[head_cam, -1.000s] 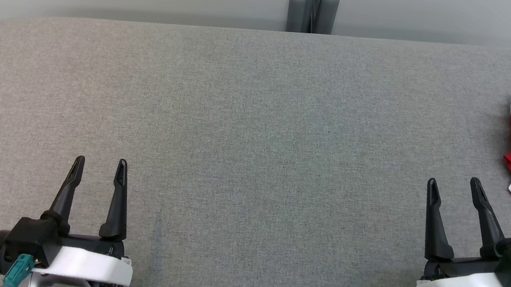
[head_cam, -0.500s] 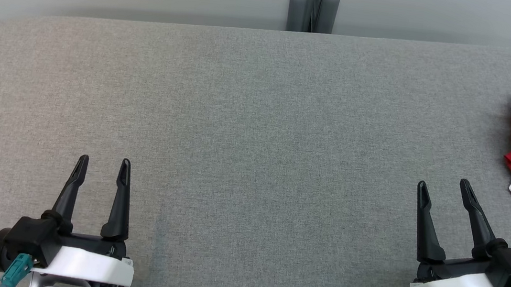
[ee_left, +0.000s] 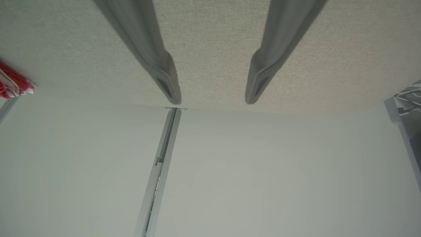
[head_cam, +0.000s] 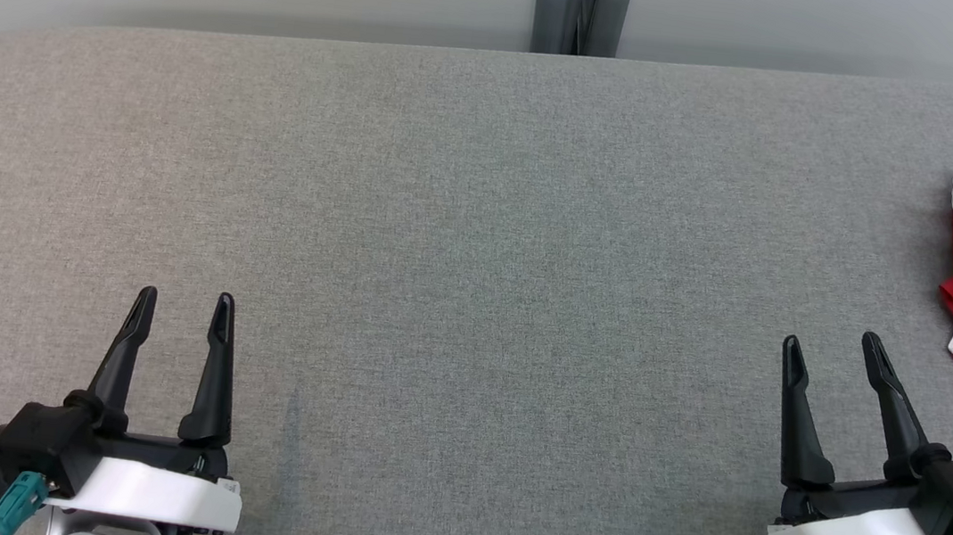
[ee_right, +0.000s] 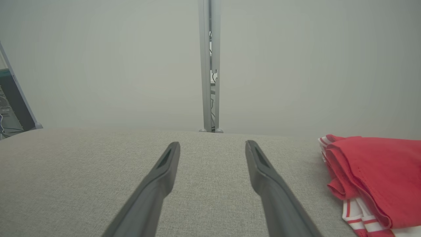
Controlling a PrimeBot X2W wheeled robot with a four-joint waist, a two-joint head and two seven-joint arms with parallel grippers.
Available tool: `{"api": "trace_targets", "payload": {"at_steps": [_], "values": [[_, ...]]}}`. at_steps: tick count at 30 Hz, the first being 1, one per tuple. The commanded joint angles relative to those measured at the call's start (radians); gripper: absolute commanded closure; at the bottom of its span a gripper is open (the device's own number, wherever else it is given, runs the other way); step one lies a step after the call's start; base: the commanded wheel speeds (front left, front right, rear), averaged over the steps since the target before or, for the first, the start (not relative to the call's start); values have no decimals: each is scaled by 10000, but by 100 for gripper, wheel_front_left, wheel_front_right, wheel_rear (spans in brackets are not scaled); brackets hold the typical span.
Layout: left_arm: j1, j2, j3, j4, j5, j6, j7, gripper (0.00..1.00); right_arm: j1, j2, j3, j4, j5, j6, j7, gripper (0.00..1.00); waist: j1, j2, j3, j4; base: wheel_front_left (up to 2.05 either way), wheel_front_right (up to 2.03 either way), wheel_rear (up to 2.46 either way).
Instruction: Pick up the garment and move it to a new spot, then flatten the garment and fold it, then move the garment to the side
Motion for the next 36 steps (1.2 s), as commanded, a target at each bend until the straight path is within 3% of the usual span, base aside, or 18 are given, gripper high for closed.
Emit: {"api": "trace_targets", "payload": {"at_steps": [1,3,4,9,36], "values": [[-1,36,48,3,-64,-60,10,0,-91,-37,-48,-7,-23,-1,-50,0,0,-1,0,-2,0,0,0],[-13,36,56,-4,-78,-89,10,0,-89,-37,-47,-5,-24,-1,-50,0,0,-1,-1,-1,0,0,0],[0,-2,17,-10,-98,-100,0,100,-3,0,-2,2,0,0,0,100,0,-1,-8,-1,0,0,0],[83,-75,-33,343,-109,-98,1,100,169,94,61,319,25,0,35,100,0,-1,-9,-2,0,0,0],[-43,221,115,388,-4954,-49,906,100,36,-460,182,654,5652,0,830,100,0,-1,-395,28,0,0,0]]}}
